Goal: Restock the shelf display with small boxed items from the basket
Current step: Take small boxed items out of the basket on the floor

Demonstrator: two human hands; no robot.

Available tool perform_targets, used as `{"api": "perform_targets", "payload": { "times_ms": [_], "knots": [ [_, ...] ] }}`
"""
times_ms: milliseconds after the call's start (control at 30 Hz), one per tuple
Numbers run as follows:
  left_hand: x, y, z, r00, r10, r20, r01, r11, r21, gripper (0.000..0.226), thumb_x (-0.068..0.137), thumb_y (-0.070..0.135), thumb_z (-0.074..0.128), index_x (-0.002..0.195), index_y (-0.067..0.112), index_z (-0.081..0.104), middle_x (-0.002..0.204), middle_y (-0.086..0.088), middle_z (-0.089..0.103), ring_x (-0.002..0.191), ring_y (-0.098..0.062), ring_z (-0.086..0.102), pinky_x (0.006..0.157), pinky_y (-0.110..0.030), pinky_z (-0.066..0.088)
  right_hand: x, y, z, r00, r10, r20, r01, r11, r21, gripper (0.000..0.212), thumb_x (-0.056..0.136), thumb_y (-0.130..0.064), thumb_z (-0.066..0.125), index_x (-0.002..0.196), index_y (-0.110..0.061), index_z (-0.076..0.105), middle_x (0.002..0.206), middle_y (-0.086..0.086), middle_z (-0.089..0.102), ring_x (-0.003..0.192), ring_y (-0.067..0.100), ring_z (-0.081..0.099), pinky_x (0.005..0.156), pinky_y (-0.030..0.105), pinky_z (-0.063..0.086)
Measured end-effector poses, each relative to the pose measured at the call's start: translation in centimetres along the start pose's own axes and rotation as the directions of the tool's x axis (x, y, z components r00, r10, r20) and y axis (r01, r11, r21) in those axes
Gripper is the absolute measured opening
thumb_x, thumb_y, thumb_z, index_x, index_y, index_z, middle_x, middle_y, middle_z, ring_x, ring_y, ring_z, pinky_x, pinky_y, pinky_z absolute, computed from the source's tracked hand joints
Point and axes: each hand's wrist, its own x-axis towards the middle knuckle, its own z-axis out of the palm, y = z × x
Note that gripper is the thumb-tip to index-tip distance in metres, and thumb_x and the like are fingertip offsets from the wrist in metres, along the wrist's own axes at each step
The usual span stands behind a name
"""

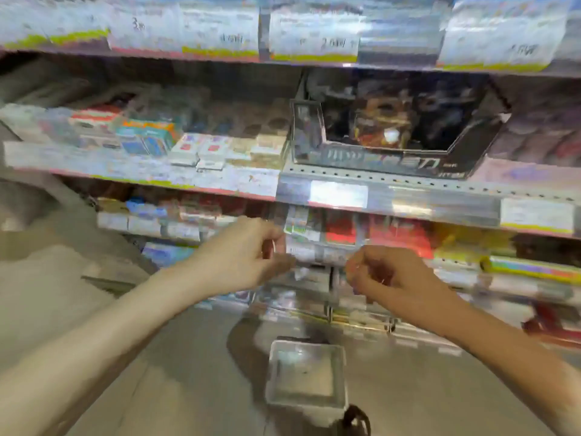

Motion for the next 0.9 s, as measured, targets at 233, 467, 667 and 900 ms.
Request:
{"api": "perform_targets", "payload": {
  "times_ms": [233, 467, 667, 900],
  "knots": [
    [-3.5, -9.3, 12.5, 0.949, -0.215, 0.231, 0.220, 0.976, 0.005, 0.015, 0.079, 0.030, 0.065, 0.073, 0.016, 0.066, 0.061, 0.005, 0.056, 0.051, -0.001, 0.045, 0.050, -0.016, 0.036, -2.4, 10.4, 11.3, 0.929, 0.323, 0.181, -0.302, 0.944, -0.132, 0.011, 0.084, -0.016, 0.060, 0.080, -0.009, 0.067, 0.075, 0.008, 0.069, 0.063, 0.012, 0.061, 0.066, 0.024, 0.049],
    [-5.0, -18.9, 28.4, 0.848, -0.374, 0.376, 0.444, 0.888, -0.117, 0.021, 0.077, 0.012, 0.065, 0.063, 0.018, 0.051, 0.057, 0.007, 0.048, 0.051, -0.007, 0.050, 0.050, -0.019, 0.037, -3.1, 25.6, 20.8, 0.791, 0.550, 0.267, -0.473, 0.827, -0.302, 0.005, 0.083, -0.018, 0.060, 0.083, -0.018, 0.065, 0.087, 0.005, 0.064, 0.085, 0.021, 0.060, 0.068, 0.024, 0.044],
    [-6.0, -26.1, 42.5, 0.722, -0.566, 0.397, 0.675, 0.702, -0.227, 0.032, 0.075, -0.003, 0.063, 0.064, 0.020, 0.042, 0.054, 0.001, 0.048, 0.047, -0.011, 0.043, 0.047, -0.025, 0.034, -3.4, 38.2, 29.1, 0.731, 0.639, 0.238, -0.541, 0.756, -0.369, 0.027, 0.081, -0.023, 0.060, 0.108, -0.021, 0.064, 0.112, 0.003, 0.066, 0.099, 0.022, 0.062, 0.091, 0.036, 0.051],
    [-5.5, -32.6, 56.9, 0.656, -0.695, 0.295, 0.755, 0.600, -0.265, 0.007, 0.074, -0.002, 0.060, 0.078, 0.002, 0.060, 0.062, -0.006, 0.058, 0.063, -0.025, 0.054, 0.044, -0.016, 0.037, -2.6, 51.0, 39.1, 0.740, 0.639, 0.210, -0.568, 0.761, -0.313, 0.032, 0.082, -0.011, 0.056, 0.114, -0.010, 0.060, 0.113, 0.009, 0.065, 0.104, 0.026, 0.059, 0.091, 0.031, 0.046]
  ]
}}
